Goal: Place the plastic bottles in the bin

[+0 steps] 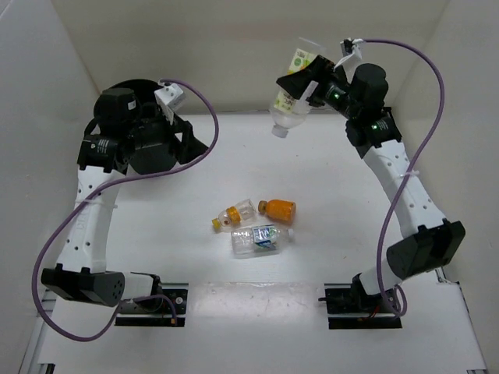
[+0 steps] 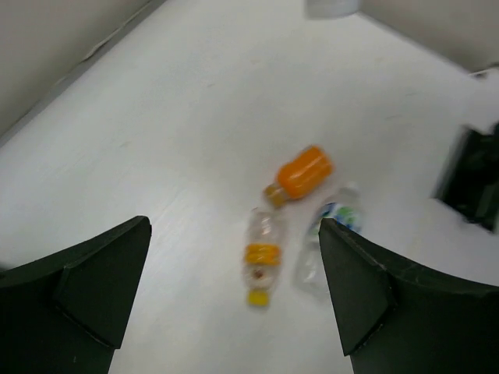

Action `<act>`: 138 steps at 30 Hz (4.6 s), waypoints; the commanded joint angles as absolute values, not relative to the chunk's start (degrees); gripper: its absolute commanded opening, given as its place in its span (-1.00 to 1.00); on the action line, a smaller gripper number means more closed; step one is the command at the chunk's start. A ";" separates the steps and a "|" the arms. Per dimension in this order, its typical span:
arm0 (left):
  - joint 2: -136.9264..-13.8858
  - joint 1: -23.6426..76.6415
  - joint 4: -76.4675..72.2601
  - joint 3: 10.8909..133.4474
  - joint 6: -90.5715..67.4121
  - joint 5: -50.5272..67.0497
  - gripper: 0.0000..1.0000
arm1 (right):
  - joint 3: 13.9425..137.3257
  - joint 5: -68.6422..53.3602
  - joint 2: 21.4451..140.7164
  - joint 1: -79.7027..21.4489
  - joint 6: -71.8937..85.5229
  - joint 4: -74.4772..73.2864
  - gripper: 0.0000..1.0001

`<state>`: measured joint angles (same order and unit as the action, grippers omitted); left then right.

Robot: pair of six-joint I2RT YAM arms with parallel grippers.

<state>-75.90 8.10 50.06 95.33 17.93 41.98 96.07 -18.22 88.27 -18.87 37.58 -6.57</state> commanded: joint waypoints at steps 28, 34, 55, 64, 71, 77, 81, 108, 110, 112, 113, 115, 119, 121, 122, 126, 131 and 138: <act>-93.77 9.49 44.82 106.25 4.57 73.47 0.99 | 95.98 -38.06 98.88 -35.68 54.14 25.84 -1.00; -94.39 8.09 44.82 108.72 4.57 73.48 0.99 | 92.38 -37.97 98.00 -36.21 55.99 30.32 -1.00; -95.54 9.93 44.30 107.84 3.96 82.18 0.99 | 102.91 -44.38 104.33 -38.50 58.01 28.31 -1.00; -95.54 9.93 44.30 106.70 3.96 81.47 0.22 | 104.15 -45.97 106.70 -38.50 60.91 29.18 -1.00; -93.87 9.93 44.30 106.18 3.96 78.76 -0.78 | 104.15 -45.97 106.70 -38.50 60.91 26.22 -0.95; -93.87 7.65 44.30 106.70 3.96 77.43 -0.78 | 105.38 -45.97 106.70 -37.97 56.69 18.90 -0.20; -93.87 7.12 44.30 106.70 3.96 77.43 -0.78 | 105.91 -45.97 105.56 -37.44 54.33 15.84 0.50; -93.87 2.90 44.30 108.28 4.48 70.06 -0.78 | 101.17 -35.96 89.39 -29.36 38.59 0.79 1.00; -94.39 0.53 44.91 110.03 4.48 67.43 -0.78 | 98.10 -34.29 86.23 -27.95 38.58 0.27 1.00; -94.39 -2.00 44.91 113.27 5.53 61.37 -0.78 | 95.90 -33.57 83.60 -26.37 36.75 -0.87 1.00; -94.39 -2.89 45.43 114.51 6.23 58.91 -0.78 | 95.89 -32.97 82.89 -26.37 35.78 -3.05 1.00; -93.79 -4.82 45.44 117.58 9.56 49.95 -0.78 | 95.37 -32.26 81.22 -26.37 32.54 -6.14 1.00; -89.84 -6.86 40.80 119.00 13.71 37.73 -0.78 | 90.02 -32.26 78.14 -26.37 31.11 -8.09 1.00; -89.21 -7.38 37.46 118.48 15.20 28.42 -0.78 | 87.90 -31.73 76.82 -26.37 31.11 -8.09 1.00; -89.21 -7.38 37.44 119.00 16.34 24.91 -0.78 | 86.93 -31.73 76.82 -26.37 31.11 -8.09 1.00; -92.98 -7.91 36.91 118.75 19.77 10.83 -0.78 | 83.58 -31.73 76.29 -26.37 31.11 -8.61 1.00; -98.34 -9.05 34.90 120.05 21.45 1.77 -0.78 | 82.27 -30.67 75.76 -26.37 29.19 -11.86 1.00; -101.61 -11.25 34.89 118.49 19.95 1.84 -0.75 | 80.16 -26.82 74.62 -26.37 25.41 -18.71 1.00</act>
<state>-105.12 -10.50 35.94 119.00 19.90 3.25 80.84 -29.91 76.47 -26.37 28.80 -15.07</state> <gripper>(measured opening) 0.905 0.998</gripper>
